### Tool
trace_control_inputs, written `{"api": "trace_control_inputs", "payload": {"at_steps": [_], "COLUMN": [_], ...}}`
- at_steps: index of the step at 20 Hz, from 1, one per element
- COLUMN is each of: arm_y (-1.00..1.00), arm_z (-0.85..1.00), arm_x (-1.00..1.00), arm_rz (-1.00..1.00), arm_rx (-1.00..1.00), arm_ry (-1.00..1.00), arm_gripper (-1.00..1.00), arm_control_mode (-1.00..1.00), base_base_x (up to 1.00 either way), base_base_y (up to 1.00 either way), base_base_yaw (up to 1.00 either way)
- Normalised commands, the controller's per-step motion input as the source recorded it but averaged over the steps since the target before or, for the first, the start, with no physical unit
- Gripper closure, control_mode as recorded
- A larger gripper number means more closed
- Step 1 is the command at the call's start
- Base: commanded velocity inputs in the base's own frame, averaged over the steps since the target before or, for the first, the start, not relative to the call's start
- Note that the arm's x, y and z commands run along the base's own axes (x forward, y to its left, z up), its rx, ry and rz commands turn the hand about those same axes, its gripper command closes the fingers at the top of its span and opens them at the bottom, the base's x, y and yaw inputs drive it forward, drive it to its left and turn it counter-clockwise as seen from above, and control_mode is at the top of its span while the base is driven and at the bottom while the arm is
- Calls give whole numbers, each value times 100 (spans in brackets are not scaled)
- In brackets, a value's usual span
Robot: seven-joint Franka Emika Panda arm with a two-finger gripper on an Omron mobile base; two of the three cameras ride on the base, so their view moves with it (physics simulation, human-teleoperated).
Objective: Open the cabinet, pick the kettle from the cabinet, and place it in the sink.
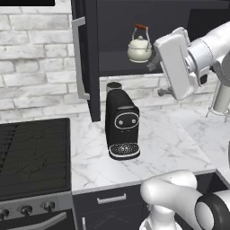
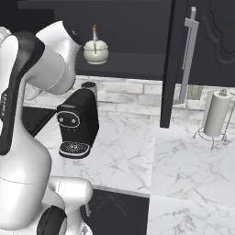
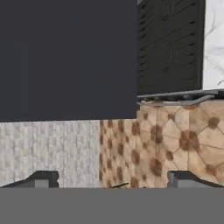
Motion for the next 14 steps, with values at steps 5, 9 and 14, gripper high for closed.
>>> {"api": "trace_control_inputs", "payload": {"at_steps": [5, 9, 14], "arm_y": [-35, -28, -25], "arm_z": [0, 0, 0], "arm_x": [0, 9, 19], "arm_rz": [-2, -4, -5], "arm_rx": [-26, -23, -17], "arm_ry": [-45, -38, -29], "arm_gripper": [-100, -100, -100], "arm_control_mode": [-100, -100, -100], "base_base_x": [0, 0, 0], "base_base_y": [0, 0, 0], "base_base_yaw": [0, 0, 0]}}
